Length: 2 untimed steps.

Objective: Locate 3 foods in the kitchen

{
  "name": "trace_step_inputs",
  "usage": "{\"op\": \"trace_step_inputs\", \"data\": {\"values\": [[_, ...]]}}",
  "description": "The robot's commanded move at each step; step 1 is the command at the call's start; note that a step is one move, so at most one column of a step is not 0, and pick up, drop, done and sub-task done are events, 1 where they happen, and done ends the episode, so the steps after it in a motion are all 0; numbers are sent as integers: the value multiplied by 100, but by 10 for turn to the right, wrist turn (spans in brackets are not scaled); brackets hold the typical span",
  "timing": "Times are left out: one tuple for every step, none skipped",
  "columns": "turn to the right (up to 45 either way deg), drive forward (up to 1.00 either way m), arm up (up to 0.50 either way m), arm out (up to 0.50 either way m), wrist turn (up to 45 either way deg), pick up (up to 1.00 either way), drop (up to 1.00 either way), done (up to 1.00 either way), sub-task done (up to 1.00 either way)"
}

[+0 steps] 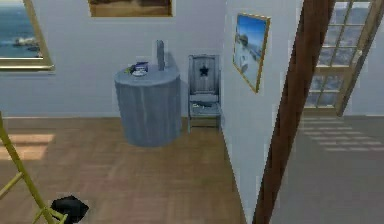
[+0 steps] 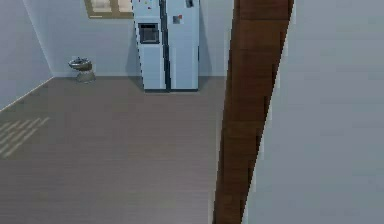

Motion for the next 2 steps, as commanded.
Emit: {"op": "trace_step_inputs", "data": {"values": [[30,0,0,0,0,0,0,0,0],[0,40,0,0,0,0,0,0,0]]}}
